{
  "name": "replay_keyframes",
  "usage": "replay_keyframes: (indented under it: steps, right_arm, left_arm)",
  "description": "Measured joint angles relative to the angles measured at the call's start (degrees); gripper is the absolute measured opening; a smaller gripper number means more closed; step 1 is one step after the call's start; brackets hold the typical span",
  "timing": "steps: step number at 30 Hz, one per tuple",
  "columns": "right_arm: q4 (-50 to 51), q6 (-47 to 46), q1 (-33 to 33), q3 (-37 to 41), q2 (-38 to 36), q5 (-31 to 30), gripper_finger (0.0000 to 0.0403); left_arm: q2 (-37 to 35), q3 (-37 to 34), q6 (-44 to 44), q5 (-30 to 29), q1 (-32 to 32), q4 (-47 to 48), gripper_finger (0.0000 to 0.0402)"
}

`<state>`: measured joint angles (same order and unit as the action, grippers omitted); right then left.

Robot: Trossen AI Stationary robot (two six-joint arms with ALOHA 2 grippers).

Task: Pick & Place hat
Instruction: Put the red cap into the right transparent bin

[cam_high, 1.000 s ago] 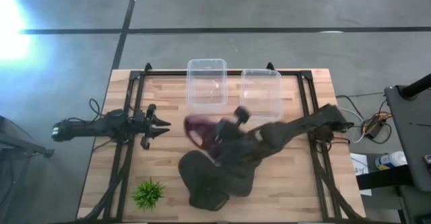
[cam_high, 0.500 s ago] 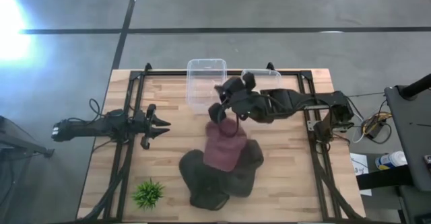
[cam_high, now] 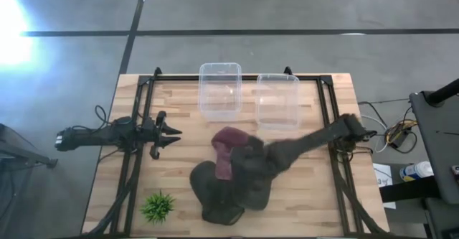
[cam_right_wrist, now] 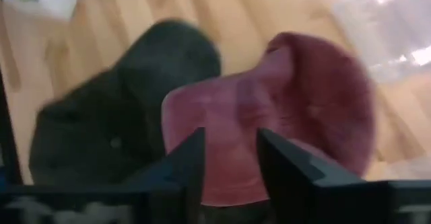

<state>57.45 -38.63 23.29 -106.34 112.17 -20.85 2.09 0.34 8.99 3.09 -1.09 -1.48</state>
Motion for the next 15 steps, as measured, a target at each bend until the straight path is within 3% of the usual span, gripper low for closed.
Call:
replay_keyframes:
  steps: [5,9,15]
  right_arm:
    - [-2.61,9.40,5.49,-1.23,6.59,-2.62,0.0214]
    - [-2.06,11.36,7.33,-4.55,12.38,-4.22,0.0245]
    - [4.65,7.58,8.57,-13.18,18.90,-18.30,0.0260]
  left_arm:
    - [0.00,0.00,0.00,0.00,0.00,0.02,0.0104]
    - [0.00,0.00,0.00,0.00,-0.02,0.03,0.0104]
    - [0.07,0.00,0.00,-0.02,0.00,0.02,0.0104]
